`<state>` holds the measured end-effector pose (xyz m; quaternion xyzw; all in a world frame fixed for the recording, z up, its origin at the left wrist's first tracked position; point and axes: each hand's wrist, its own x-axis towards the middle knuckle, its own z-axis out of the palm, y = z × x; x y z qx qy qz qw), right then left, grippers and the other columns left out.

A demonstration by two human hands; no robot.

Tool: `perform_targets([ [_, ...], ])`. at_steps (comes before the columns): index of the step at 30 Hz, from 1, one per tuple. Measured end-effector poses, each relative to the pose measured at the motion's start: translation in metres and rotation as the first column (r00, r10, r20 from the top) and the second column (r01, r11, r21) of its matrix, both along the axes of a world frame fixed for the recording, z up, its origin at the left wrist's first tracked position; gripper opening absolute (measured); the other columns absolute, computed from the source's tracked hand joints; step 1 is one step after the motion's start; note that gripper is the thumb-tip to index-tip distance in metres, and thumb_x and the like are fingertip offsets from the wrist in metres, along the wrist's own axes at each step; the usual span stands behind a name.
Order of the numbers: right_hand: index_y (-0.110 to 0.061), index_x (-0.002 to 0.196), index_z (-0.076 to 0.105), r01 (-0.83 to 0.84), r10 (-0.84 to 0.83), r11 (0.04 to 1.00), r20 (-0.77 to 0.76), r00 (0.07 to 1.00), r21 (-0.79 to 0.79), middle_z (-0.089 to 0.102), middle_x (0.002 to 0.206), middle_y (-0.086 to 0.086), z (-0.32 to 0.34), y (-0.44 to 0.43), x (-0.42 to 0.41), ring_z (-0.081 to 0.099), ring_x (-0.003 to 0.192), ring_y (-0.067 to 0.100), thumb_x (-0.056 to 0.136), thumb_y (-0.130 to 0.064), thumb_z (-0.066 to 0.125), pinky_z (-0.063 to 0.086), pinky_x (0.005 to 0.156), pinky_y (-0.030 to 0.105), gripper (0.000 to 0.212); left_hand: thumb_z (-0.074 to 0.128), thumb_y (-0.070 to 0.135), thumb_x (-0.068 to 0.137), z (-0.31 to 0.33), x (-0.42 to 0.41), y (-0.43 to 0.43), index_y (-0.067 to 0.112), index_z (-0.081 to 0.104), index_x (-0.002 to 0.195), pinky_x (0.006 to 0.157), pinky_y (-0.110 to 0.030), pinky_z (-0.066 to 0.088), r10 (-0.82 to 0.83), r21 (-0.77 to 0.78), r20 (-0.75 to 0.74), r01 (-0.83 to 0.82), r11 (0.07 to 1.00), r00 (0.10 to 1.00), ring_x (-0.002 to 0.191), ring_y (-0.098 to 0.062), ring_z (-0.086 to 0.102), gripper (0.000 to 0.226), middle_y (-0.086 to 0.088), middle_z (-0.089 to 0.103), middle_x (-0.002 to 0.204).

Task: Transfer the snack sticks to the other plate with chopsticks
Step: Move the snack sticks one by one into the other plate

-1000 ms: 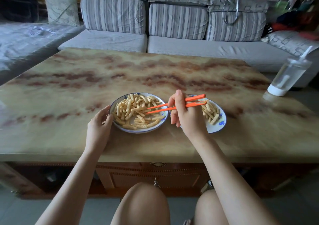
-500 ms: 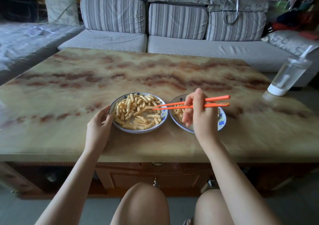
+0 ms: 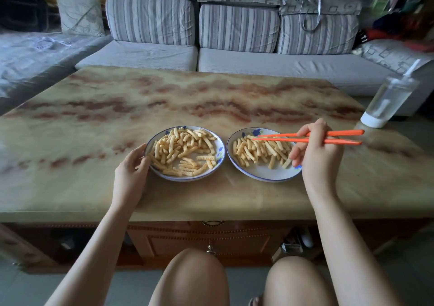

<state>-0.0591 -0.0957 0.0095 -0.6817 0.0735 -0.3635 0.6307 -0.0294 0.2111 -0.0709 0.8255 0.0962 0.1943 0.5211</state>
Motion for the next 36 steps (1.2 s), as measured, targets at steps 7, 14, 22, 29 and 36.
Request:
perform_targets([
  [7, -0.012, 0.066, 0.052, -0.256, 0.256, 0.967, 0.03, 0.966, -0.018, 0.046, 0.036, 0.006, 0.01, 0.031, -0.004, 0.037, 0.03, 0.021, 0.103, -0.029, 0.032, 0.027, 0.033, 0.02, 0.045, 0.051, 0.015, 0.093, 0.001, -0.001, 0.0, 0.019, 0.057, 0.13, 0.079, -0.013, 0.036, 0.001, -0.001, 0.0, -0.001, 1.0, 1.0, 0.1, -0.003, 0.052, 0.037, 0.008, 0.061, 0.112],
  [14, -0.015, 0.065, 0.054, -0.429, 0.423, 0.898, -0.076, 0.903, -0.1, 0.049, 0.036, 0.009, -0.003, 0.054, 0.0, 0.037, 0.028, 0.024, 0.097, -0.037, 0.034, 0.03, 0.033, 0.021, 0.044, 0.051, 0.014, 0.093, 0.002, -0.002, -0.001, 0.018, 0.058, 0.13, 0.083, -0.016, 0.035, 0.004, -0.009, 0.003, -0.004, 1.0, 1.0, 0.101, -0.002, 0.051, 0.037, 0.007, 0.061, 0.112],
  [22, -0.012, 0.064, 0.051, -0.374, 0.367, 0.921, -0.08, 0.927, -0.112, 0.049, 0.038, 0.009, -0.011, 0.057, 0.001, 0.043, 0.034, 0.029, 0.1, -0.036, 0.034, 0.034, 0.035, 0.026, 0.046, 0.051, 0.011, 0.093, 0.0, 0.0, 0.0, 0.015, 0.058, 0.128, 0.067, 0.008, 0.03, 0.001, 0.002, 0.021, -0.001, 1.0, 1.0, 0.1, -0.001, 0.051, 0.036, 0.005, 0.061, 0.113],
  [29, -0.011, 0.063, 0.049, -0.23, 0.23, 0.973, 0.022, 0.973, 0.005, 0.043, 0.037, 0.006, -0.004, 0.038, 0.002, 0.042, 0.03, 0.016, 0.105, -0.025, 0.032, 0.03, 0.032, 0.019, 0.047, 0.051, 0.013, 0.093, -0.002, 0.002, 0.0, 0.017, 0.058, 0.13, 0.067, 0.008, 0.031, 0.005, 0.007, 0.024, -0.005, 1.0, 1.0, 0.102, -0.001, 0.05, 0.037, 0.003, 0.062, 0.12],
  [36, -0.01, 0.067, 0.049, -0.026, 0.025, 1.0, 0.043, 0.999, 0.007, 0.049, 0.045, 0.02, 0.001, 0.015, 0.002, 0.043, 0.031, 0.021, 0.104, -0.028, 0.032, 0.032, 0.035, 0.022, 0.044, 0.051, 0.011, 0.093, -0.002, 0.002, 0.0, 0.017, 0.058, 0.129, 0.067, 0.007, 0.032, 0.001, 0.006, 0.031, -0.002, 1.0, 1.0, 0.102, -0.002, 0.051, 0.037, 0.003, 0.062, 0.12],
])
